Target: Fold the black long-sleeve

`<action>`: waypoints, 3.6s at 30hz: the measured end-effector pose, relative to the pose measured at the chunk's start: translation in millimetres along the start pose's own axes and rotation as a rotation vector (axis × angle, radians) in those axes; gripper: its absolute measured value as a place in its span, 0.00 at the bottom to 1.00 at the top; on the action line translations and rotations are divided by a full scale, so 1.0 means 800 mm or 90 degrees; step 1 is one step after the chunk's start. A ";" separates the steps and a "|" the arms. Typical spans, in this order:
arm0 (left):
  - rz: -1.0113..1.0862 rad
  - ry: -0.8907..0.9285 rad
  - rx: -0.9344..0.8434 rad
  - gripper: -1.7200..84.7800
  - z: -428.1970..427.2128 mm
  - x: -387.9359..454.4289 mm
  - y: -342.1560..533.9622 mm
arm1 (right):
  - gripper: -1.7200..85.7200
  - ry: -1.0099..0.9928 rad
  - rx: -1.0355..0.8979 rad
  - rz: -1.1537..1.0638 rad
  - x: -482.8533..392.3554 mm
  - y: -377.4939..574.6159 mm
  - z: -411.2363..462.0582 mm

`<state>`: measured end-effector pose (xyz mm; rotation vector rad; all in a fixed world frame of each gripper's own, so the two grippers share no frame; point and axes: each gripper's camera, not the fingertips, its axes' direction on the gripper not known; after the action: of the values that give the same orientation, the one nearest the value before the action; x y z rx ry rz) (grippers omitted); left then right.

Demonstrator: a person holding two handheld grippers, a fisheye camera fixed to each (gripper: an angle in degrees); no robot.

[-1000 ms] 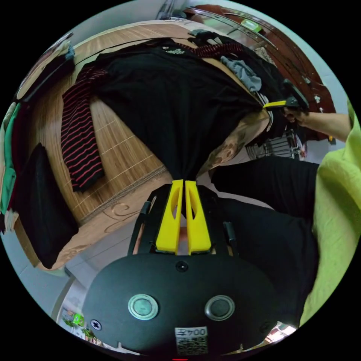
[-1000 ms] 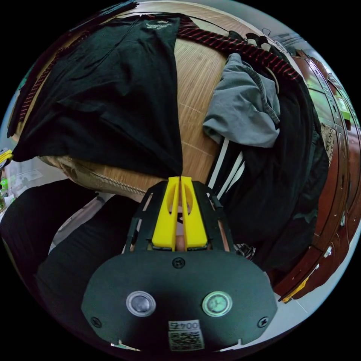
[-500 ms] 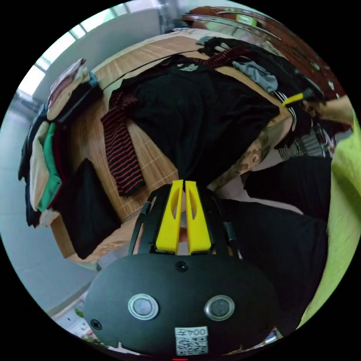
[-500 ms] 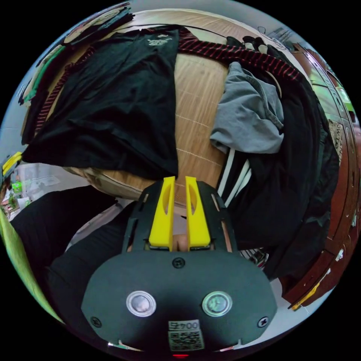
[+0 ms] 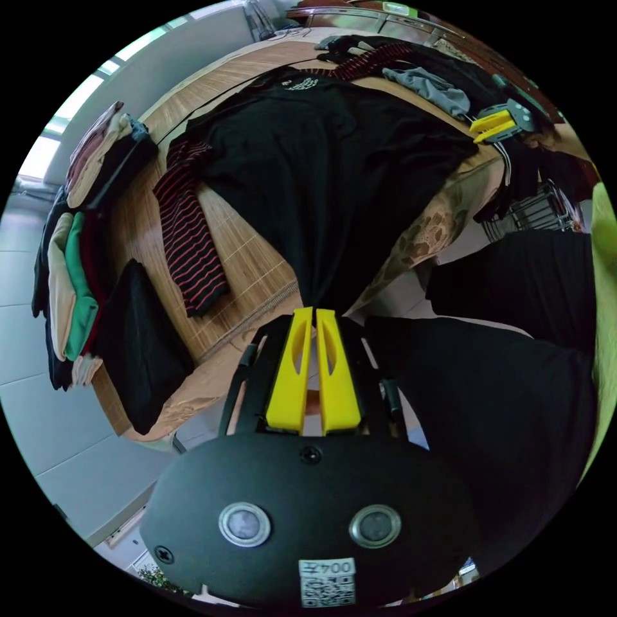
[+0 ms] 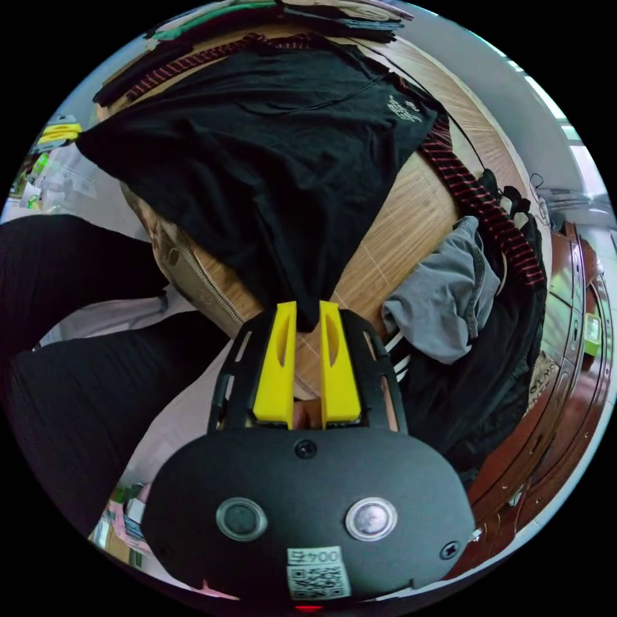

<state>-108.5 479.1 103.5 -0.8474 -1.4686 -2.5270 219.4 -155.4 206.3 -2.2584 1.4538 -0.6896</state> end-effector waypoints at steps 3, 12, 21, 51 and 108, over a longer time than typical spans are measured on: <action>-0.002 -0.006 -0.002 0.03 0.001 0.001 0.000 | 0.09 0.010 -0.001 -0.027 0.008 -0.001 -0.001; -0.014 -0.009 -0.005 0.03 -0.004 0.013 -0.009 | 0.09 0.042 -0.030 -0.171 -0.022 -0.008 0.023; -0.011 -0.032 0.013 0.03 -0.044 0.009 -0.018 | 0.02 0.065 0.030 -0.147 -0.004 -0.011 -0.021; -0.029 0.011 -0.133 0.12 -0.172 -0.058 -0.030 | 0.10 -0.016 -0.001 0.161 0.015 0.075 -0.016; -0.041 -0.176 0.110 0.03 -0.362 -0.069 -0.538 | 0.13 -0.107 0.168 -0.217 0.152 -0.266 0.102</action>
<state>-332.4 457.4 -367.3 -1.1724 -1.7905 -2.3554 465.9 -178.0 281.0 -2.3071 0.8543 -0.7214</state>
